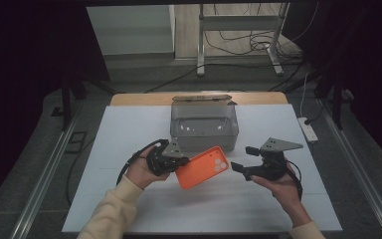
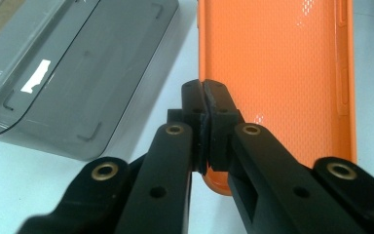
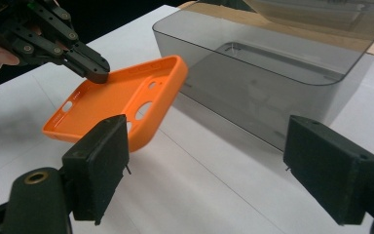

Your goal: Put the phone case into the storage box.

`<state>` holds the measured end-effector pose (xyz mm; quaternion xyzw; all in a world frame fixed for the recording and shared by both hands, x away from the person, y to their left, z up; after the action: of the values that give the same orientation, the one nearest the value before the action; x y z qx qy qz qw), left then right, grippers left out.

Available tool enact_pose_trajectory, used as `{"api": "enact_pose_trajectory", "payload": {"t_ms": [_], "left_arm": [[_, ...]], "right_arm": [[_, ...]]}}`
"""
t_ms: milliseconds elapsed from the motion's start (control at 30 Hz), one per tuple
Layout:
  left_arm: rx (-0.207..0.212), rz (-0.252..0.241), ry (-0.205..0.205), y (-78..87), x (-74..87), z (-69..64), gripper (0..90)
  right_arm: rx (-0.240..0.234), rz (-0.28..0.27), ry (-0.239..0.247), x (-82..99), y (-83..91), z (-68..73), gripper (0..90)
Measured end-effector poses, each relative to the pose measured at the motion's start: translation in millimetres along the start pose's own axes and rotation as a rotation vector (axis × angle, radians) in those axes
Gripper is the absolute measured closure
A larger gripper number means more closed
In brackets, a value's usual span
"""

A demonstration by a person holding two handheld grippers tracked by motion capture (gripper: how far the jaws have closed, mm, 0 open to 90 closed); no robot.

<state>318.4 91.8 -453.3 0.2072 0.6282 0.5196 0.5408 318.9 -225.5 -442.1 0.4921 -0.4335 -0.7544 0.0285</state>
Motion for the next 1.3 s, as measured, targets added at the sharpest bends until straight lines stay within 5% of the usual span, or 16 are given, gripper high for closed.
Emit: {"api": "enact_pose_trajectory", "payload": {"t_ms": [933,1300], "left_arm": [[-0.02,-0.002,-0.015,1.1,-2.9,-3.1,88.5],[-0.029,-0.004,-0.02,1.8,-3.8,-4.6,88.5]], "right_arm": [[-0.047,0.03,0.019,-17.0,-21.3,10.7,18.5],[-0.062,0.055,0.01,-20.5,-30.1,13.4,27.2]]}}
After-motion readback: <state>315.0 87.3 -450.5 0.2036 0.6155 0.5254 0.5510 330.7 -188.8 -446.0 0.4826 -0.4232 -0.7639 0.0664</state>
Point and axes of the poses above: each handheld gripper's, and its own axes: y roughly backward along the jaws, x roughly out of its underside, z roughly to its left, the point moved 1 cm from there along -y, roughly forward along the jaws, and after that the axes turned 14 degrees about z, right-handed, at the moved point
